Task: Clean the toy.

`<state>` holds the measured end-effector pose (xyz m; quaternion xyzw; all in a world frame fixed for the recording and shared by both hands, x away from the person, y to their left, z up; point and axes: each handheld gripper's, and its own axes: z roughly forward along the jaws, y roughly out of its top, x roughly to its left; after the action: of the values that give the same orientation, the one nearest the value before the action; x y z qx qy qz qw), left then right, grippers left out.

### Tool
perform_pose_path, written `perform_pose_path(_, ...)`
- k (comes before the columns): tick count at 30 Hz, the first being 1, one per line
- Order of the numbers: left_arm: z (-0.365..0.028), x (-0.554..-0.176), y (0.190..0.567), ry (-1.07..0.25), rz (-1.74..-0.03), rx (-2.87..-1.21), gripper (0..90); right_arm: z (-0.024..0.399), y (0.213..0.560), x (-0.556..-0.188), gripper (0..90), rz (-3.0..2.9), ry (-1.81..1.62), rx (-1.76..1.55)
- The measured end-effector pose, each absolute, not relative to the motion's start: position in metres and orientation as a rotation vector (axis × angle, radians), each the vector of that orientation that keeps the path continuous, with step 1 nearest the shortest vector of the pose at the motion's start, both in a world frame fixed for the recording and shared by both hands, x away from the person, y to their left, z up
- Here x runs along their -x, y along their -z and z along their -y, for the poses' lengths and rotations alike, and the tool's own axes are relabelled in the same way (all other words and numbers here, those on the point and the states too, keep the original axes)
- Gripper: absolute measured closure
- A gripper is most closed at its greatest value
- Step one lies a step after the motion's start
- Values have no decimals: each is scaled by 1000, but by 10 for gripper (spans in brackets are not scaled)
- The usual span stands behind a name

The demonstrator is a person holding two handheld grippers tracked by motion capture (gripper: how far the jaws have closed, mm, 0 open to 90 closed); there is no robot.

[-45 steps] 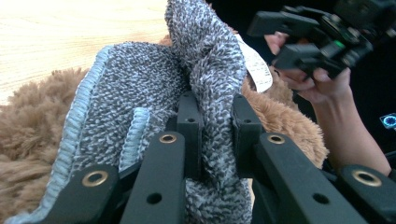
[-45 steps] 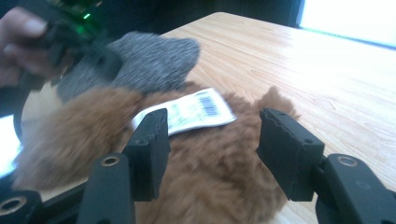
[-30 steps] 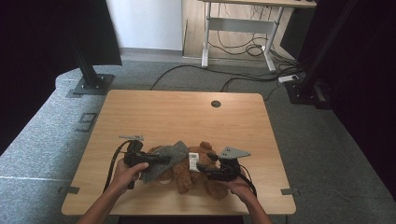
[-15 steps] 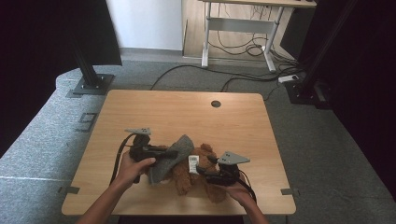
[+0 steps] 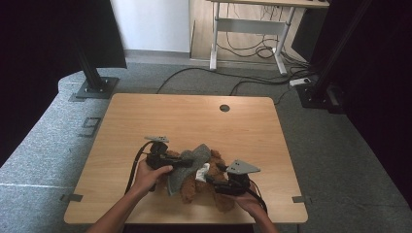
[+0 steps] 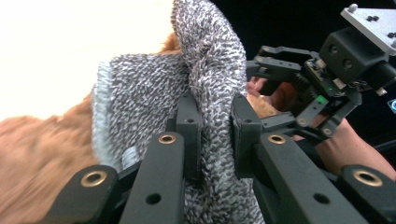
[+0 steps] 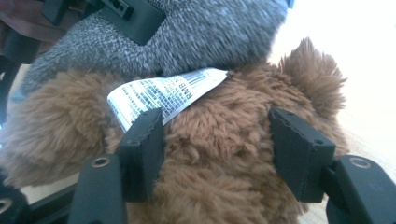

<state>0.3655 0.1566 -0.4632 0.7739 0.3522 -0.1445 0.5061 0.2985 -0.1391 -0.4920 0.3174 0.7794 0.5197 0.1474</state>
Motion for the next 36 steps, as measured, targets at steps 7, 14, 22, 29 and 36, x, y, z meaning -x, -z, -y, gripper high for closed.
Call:
perform_pose_path(7, -170, -363, 465, 362, -851, -1855, 768, 140, 514, -288, 277, -2399, -1322, -948)
perform_pose_path(14, -183, -358, 465, 361, -853, -1844, 767, 136, 517, -288, 517, -2401, -1316, -900)
perform_pose_path(22, -190, -356, 475, 418, -859, -1820, 767, 131, 521, -286, 576, -2421, -1293, -859)
perform_pose_path(29, -186, -361, 478, 414, -863, -1813, 768, 129, 523, -288, 602, -2383, -1243, -880)
perform_pose_path(36, -184, -365, 481, 402, -863, -1802, 770, 129, 524, -291, 610, -2345, -1229, -893)
